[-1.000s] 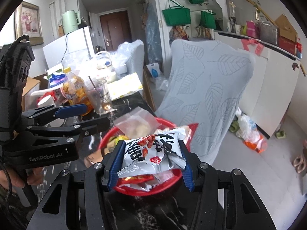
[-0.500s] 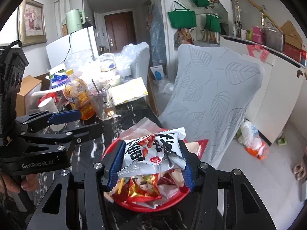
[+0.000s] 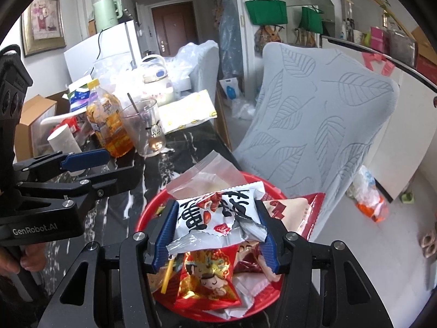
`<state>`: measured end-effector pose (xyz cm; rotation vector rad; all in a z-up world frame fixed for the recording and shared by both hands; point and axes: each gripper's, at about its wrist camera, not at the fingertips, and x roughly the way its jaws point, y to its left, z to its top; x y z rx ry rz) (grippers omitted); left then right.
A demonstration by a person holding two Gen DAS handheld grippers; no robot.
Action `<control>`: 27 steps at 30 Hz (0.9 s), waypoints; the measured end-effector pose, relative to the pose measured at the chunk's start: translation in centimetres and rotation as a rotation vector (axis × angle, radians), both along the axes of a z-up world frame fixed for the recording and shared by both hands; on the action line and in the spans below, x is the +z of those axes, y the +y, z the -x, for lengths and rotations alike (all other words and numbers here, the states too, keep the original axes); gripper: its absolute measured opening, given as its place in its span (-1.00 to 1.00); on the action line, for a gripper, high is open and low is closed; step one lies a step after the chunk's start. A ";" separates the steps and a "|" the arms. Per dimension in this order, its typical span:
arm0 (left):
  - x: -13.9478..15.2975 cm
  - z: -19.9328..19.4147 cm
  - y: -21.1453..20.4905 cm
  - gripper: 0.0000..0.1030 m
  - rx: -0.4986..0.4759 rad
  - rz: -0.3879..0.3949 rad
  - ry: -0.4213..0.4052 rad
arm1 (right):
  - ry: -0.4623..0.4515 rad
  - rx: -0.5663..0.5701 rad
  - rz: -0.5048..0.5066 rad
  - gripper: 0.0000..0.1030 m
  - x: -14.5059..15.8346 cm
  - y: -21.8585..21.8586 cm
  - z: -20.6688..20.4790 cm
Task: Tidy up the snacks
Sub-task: 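Lower both items into the basket and open both grippers to release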
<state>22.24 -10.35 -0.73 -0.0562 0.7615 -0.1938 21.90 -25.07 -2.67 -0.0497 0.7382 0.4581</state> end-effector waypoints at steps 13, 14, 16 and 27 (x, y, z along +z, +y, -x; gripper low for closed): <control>0.1 0.2 0.1 0.31 -0.002 -0.004 0.001 | 0.003 -0.012 0.042 0.38 -0.2 0.2 -0.2; 0.2 0.3 0.1 0.31 -0.002 -0.003 0.000 | 0.000 -0.014 0.046 0.39 -0.1 0.2 -0.2; 0.4 0.5 0.1 0.31 -0.002 -0.003 -0.004 | -0.006 -0.019 0.052 0.39 0.1 0.2 0.0; 3.1 2.8 -0.6 0.31 -0.022 -0.020 -0.057 | -0.053 -0.052 0.051 0.39 2.2 -0.5 2.1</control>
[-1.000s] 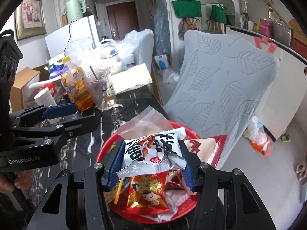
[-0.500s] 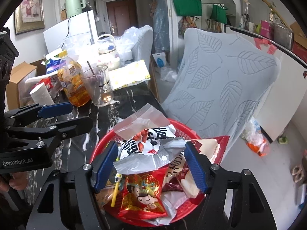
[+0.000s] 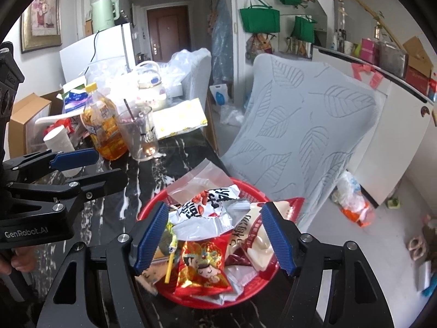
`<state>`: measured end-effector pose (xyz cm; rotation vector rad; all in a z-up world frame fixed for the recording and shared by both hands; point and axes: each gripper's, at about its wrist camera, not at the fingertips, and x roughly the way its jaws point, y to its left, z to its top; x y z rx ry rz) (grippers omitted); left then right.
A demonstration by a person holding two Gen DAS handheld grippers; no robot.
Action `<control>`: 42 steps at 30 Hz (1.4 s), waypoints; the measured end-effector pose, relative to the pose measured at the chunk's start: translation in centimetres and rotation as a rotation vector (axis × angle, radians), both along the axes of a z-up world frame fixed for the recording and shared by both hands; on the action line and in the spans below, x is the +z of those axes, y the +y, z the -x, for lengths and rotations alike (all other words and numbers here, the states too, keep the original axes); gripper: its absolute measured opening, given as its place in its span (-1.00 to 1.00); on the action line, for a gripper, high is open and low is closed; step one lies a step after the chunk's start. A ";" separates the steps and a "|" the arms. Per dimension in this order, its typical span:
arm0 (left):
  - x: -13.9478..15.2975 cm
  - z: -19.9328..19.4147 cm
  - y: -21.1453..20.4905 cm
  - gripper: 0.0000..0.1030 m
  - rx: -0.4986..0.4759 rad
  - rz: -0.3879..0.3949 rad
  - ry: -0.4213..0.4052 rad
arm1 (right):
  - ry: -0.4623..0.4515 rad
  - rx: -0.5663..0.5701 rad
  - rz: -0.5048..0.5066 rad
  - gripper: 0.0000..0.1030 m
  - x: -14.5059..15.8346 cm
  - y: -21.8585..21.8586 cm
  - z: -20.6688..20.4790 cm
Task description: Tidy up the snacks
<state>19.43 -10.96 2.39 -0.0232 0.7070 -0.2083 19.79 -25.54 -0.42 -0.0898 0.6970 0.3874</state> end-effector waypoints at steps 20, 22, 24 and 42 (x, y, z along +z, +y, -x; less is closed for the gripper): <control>6.3 9.4 -0.3 0.31 -0.065 -0.028 -0.171 | -0.183 -0.111 -0.011 0.39 6.8 -0.9 9.6; 6.5 10.3 -0.2 0.31 -0.067 -0.034 -0.182 | -0.195 -0.124 -0.004 0.39 7.1 -0.8 10.7; 6.6 11.1 -0.1 0.31 -0.072 -0.031 -0.184 | -0.201 -0.138 0.001 0.39 7.2 -0.8 11.8; 3.5 16.9 2.0 0.31 -0.072 0.001 -0.127 | -0.156 -0.190 -0.010 0.39 5.5 0.6 18.8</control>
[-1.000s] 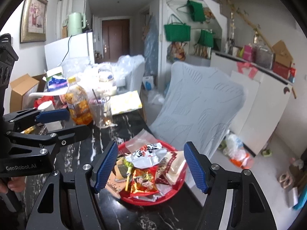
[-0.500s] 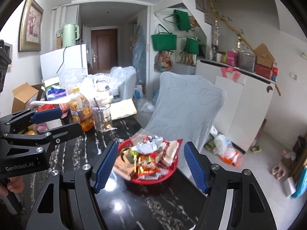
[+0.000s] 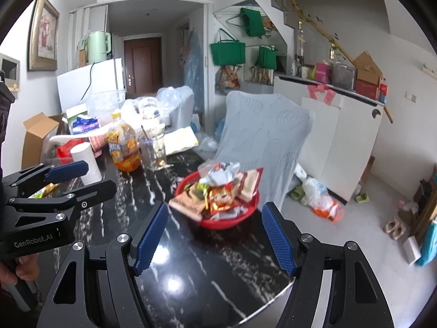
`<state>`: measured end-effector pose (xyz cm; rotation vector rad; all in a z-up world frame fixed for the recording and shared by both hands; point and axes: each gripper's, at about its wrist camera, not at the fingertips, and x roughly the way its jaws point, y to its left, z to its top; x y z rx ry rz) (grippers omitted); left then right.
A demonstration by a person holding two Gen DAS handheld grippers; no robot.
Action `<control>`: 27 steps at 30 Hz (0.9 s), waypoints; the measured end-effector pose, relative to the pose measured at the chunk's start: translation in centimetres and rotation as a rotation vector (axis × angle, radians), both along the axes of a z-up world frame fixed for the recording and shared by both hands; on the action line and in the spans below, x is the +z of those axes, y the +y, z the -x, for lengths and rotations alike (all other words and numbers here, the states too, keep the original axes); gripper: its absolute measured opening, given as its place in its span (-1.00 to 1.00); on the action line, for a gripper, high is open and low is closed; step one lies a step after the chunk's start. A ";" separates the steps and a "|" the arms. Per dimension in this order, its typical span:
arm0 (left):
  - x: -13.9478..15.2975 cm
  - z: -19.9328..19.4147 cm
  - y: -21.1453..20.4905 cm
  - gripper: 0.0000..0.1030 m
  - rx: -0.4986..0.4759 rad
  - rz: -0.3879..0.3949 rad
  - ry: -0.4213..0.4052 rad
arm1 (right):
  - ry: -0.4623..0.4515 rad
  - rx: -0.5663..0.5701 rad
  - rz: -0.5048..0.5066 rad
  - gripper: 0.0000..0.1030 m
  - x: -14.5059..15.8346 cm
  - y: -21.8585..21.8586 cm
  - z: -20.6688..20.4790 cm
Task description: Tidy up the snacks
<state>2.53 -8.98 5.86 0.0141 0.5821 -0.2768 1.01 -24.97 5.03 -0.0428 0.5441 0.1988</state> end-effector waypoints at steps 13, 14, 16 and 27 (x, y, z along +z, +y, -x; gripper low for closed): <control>-1.7 0.5 0.4 0.31 -0.009 0.001 0.033 | 0.050 -0.017 -0.040 0.39 -2.6 0.7 1.8; -1.7 0.6 0.5 0.31 -0.010 0.003 0.033 | 0.051 -0.016 -0.040 0.39 -2.6 0.7 1.8; -1.7 0.6 0.5 0.31 -0.013 0.007 0.034 | 0.052 -0.018 -0.038 0.40 -2.6 0.8 1.8; -1.6 0.5 0.7 0.31 0.000 0.009 0.036 | 0.063 -0.007 -0.026 0.40 -2.7 1.2 1.8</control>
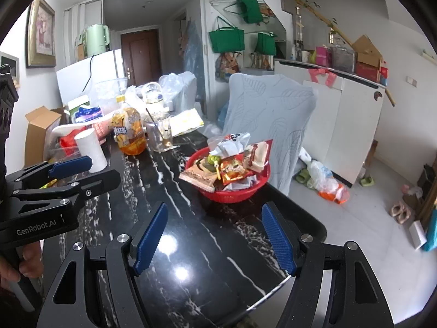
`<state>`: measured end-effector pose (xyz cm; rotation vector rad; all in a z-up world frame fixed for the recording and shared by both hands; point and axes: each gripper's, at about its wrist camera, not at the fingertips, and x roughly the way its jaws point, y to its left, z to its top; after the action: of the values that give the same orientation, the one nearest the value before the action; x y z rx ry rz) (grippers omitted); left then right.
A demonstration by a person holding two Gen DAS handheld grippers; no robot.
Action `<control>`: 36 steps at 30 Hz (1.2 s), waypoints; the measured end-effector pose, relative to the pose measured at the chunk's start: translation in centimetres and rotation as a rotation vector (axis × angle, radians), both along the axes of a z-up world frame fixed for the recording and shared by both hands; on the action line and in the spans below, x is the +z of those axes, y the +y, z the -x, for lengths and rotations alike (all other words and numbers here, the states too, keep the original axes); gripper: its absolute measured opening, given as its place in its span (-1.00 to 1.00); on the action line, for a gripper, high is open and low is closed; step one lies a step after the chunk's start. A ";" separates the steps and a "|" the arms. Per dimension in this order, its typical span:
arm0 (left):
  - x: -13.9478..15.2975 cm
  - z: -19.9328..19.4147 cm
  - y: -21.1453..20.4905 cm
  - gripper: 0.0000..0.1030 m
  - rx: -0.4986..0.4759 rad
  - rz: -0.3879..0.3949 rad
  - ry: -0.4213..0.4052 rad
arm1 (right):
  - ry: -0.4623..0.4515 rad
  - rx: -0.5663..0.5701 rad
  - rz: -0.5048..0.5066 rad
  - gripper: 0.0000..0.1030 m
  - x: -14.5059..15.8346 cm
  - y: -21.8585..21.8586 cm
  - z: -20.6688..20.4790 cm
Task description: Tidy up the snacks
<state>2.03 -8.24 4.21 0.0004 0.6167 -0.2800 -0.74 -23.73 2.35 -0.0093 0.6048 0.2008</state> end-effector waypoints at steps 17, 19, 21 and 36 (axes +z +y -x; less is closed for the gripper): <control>0.0 0.1 -0.1 0.31 0.000 -0.015 0.013 | 0.000 -0.010 0.008 0.49 0.1 -0.2 0.1; 0.0 0.1 -0.1 0.31 0.002 -0.015 0.013 | 0.000 -0.014 0.007 0.49 0.0 -0.2 0.2; -0.1 0.1 -0.1 0.31 0.001 -0.022 0.016 | -0.001 -0.018 0.008 0.49 0.0 -0.3 0.5; 0.6 0.9 -0.4 0.31 0.010 -0.064 -0.004 | -0.025 -0.042 0.033 0.59 0.6 -0.1 1.9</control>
<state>1.16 -8.60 4.78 0.0590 0.6210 -0.2502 -2.65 -23.86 2.98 -0.0315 0.5827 0.1501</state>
